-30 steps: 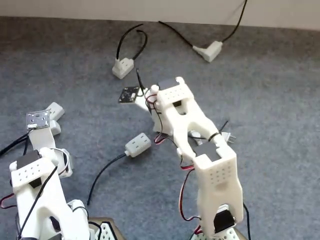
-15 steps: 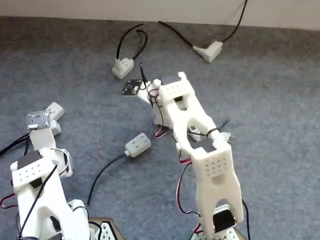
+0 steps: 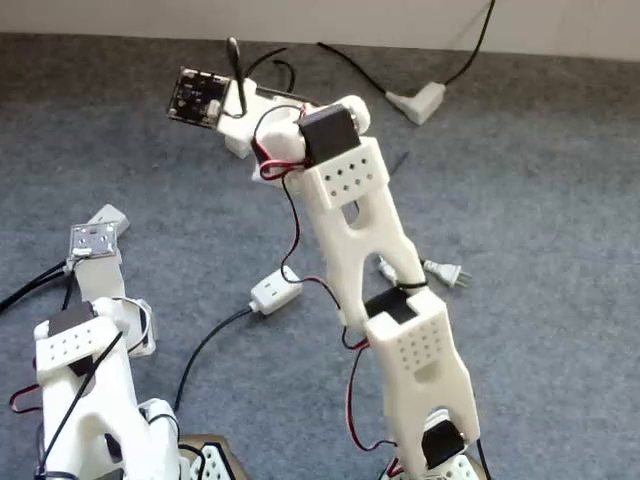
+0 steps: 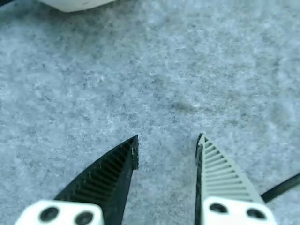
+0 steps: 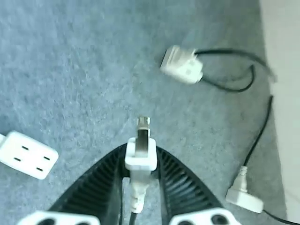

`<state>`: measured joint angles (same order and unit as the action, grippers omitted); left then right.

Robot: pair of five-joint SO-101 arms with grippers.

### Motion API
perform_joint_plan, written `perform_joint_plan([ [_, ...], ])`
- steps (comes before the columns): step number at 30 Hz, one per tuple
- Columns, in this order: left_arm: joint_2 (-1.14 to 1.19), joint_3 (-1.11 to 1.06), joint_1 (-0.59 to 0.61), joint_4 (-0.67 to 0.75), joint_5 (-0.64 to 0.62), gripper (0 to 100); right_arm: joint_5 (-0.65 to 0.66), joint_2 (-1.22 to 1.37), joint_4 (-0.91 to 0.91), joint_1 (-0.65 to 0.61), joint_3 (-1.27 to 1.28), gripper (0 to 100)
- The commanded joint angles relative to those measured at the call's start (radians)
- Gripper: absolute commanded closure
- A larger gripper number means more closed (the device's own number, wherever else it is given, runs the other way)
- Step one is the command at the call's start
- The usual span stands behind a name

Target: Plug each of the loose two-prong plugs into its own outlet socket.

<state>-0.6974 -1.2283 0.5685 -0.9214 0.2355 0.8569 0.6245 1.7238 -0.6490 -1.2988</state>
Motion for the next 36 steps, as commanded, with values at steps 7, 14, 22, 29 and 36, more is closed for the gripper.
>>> perform_joint_plan([
  [7, -0.022, -0.002, -0.045, 0.074, -0.003, 79, -0.229, -0.421, 0.041, -0.013, 0.143, 98.4],
  [14, -0.022, -0.002, -0.156, 0.226, -0.170, 79, -0.342, -0.722, 0.039, -0.016, 0.237, 98.4],
  [22, -0.024, 0.036, -0.288, 0.741, -0.242, 79, -0.440, -0.966, 0.038, -0.013, 0.453, 98.4],
  [29, -0.202, 0.134, -0.381, 0.864, -0.244, 79, -0.442, -1.072, -0.005, -0.005, 0.704, 98.4],
  [36, -0.661, 0.113, -0.553, 0.717, -0.440, 79, -0.443, -1.185, -0.245, 0.082, 1.069, 98.4],
])
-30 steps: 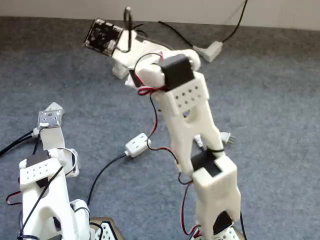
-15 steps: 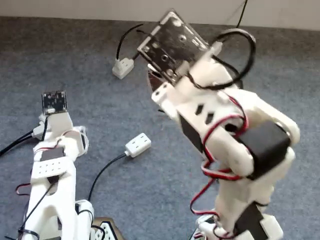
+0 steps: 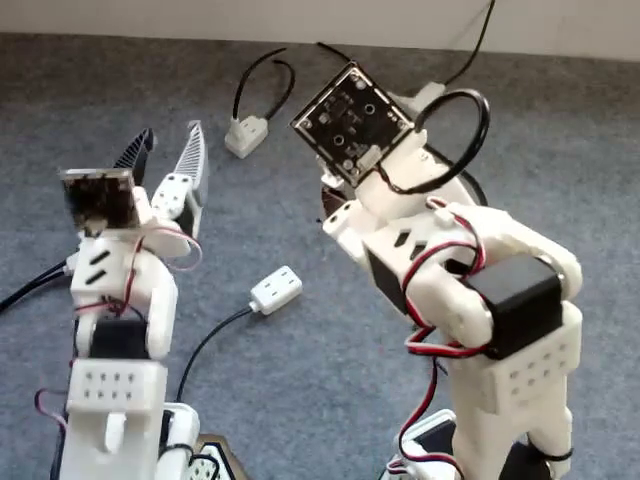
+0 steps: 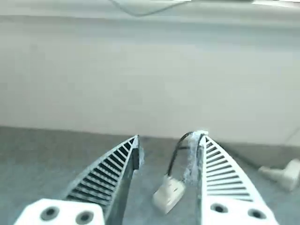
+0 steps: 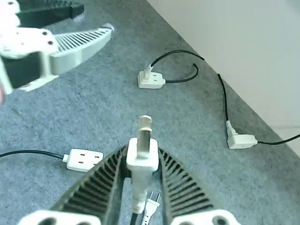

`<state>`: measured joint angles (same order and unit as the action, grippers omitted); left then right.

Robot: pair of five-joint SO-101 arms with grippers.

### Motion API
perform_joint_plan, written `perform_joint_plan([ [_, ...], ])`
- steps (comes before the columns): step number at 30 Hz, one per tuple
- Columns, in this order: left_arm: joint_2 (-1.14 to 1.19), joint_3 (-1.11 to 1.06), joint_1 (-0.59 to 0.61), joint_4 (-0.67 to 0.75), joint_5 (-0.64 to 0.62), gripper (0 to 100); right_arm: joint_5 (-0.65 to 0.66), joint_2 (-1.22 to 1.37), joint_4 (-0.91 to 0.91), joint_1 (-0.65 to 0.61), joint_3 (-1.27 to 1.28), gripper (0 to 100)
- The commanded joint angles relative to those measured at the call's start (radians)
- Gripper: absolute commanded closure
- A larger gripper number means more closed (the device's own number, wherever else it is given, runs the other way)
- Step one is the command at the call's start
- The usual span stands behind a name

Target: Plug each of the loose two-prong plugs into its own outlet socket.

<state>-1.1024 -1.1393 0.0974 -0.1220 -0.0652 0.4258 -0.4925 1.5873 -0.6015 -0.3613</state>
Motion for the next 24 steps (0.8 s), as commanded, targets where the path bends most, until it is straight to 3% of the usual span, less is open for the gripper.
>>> perform_joint_plan([
  [1, -0.309, 0.024, -0.099, -0.104, -0.178, 79, -0.012, -0.094, -0.143, 0.033, 0.191, 98.4],
  [11, -0.463, 0.025, -0.341, -0.167, -0.222, 79, -0.014, -0.374, -0.437, 0.031, 0.679, 98.4],
  [17, -0.461, 0.022, -0.526, -0.203, -0.219, 79, -0.081, -0.390, -0.449, -0.024, 0.710, 98.4],
  [24, -0.460, 0.022, -0.647, -0.282, -0.052, 79, -0.080, -0.392, -0.443, -0.120, 0.670, 98.4],
])
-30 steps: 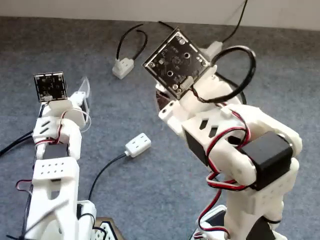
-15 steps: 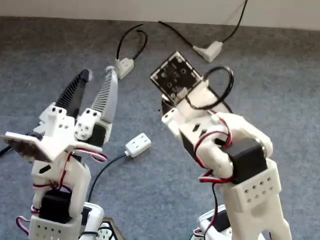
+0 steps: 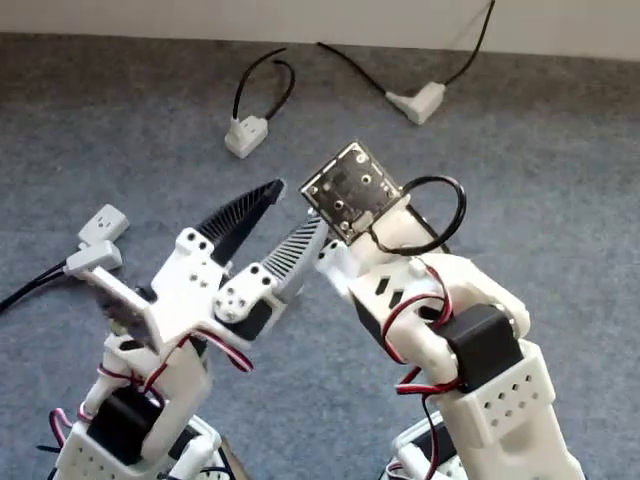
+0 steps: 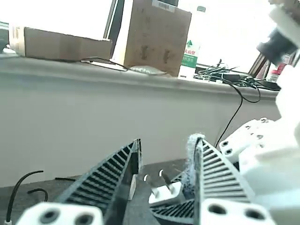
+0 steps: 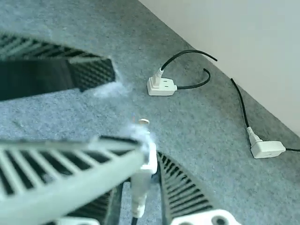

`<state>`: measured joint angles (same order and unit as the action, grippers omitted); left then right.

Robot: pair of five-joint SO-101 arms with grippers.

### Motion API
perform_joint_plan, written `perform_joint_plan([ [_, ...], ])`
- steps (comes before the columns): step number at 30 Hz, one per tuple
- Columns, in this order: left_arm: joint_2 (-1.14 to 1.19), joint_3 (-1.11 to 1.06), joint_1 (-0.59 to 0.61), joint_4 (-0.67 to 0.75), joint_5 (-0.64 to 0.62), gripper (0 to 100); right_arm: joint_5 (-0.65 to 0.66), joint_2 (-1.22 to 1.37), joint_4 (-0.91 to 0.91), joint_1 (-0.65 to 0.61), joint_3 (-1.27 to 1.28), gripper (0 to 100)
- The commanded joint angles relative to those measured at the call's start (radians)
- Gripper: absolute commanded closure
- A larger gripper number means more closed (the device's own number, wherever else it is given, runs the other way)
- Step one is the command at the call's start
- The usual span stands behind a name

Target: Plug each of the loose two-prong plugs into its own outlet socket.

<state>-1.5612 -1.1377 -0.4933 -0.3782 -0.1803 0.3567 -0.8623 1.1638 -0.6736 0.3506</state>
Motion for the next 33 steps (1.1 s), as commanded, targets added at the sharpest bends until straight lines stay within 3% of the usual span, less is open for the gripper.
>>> perform_joint_plan([
  [1, -0.001, 0.022, -0.054, -0.026, 0.064, 79, -0.011, -0.022, -0.010, -0.058, -0.050, 98.4],
  [11, -0.001, -0.048, 0.041, -0.018, 0.064, 79, -0.009, -0.127, 0.189, -0.088, -0.275, 98.4],
  [20, -0.001, -0.053, 0.050, -0.018, 0.064, 79, 0.046, -0.242, 0.317, -0.090, -0.317, 98.5],
  [33, -0.001, -0.056, 0.050, -0.025, 0.063, 79, 0.046, -0.282, 0.320, -0.090, -0.308, 98.5],
])
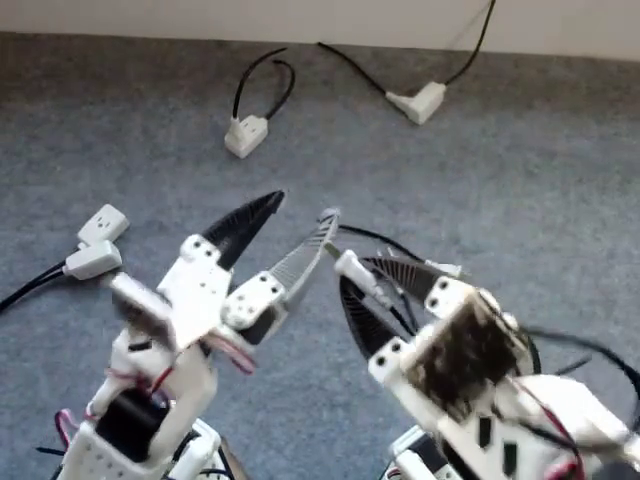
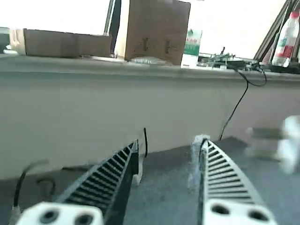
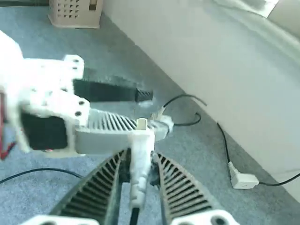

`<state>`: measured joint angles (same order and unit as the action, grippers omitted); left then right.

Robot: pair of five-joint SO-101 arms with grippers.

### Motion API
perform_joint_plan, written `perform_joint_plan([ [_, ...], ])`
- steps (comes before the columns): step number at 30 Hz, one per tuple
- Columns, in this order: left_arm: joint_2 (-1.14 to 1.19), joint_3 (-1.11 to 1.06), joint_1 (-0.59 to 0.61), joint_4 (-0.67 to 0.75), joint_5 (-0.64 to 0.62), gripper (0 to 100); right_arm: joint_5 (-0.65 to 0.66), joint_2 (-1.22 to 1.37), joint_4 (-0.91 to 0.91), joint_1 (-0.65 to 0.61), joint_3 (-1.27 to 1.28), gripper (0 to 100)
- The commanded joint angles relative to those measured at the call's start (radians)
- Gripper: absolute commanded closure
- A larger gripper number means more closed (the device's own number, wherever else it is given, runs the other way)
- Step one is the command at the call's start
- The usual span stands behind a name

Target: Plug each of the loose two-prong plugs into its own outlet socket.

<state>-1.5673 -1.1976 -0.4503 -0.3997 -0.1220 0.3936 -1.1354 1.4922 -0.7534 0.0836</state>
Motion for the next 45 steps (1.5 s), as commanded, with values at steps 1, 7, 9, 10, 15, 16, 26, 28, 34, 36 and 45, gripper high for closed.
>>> perform_joint_plan([
  [1, 0.005, 0.002, 0.007, -0.005, 0.003, 79, 0.009, -0.010, -0.008, -0.012, -0.041, 98.5],
  [7, -0.001, -0.067, 0.010, 0.003, 0.002, 79, 0.009, -0.008, -0.007, -0.012, -0.041, 98.5],
  [9, -0.005, -0.070, 0.038, 0.003, 0.002, 79, 0.014, -0.007, -0.002, -0.008, -0.039, 98.5],
  [10, -0.005, -0.059, 0.054, 0.005, 0.002, 79, 0.014, -0.007, -0.001, -0.008, -0.031, 98.5],
  [15, -0.005, 0.033, 0.094, 0.000, 0.002, 79, 0.015, -0.007, -0.064, -0.007, 0.145, 98.5],
  [16, -0.005, 0.045, 0.094, -0.003, 0.002, 79, 0.015, -0.007, -0.091, -0.005, 0.196, 98.5],
  [26, -0.007, 0.058, 0.082, -0.005, -0.028, 79, 0.015, -0.007, -0.302, -0.005, 0.438, 98.5],
  [28, -0.005, 0.039, 0.079, -0.005, -0.074, 79, 0.015, -0.008, -0.300, -0.005, 0.417, 98.5],
  [34, -0.005, -0.033, 0.077, 0.005, -0.112, 79, 0.015, -0.008, -0.191, -0.005, 0.237, 98.5],
  [36, -0.004, -0.039, 0.077, 0.005, -0.112, 79, 0.015, -0.008, -0.140, -0.005, 0.170, 98.5],
  [45, -0.005, -0.054, 0.025, 0.002, -0.112, 79, 0.012, -0.015, -0.071, -0.005, 0.073, 98.5],
])
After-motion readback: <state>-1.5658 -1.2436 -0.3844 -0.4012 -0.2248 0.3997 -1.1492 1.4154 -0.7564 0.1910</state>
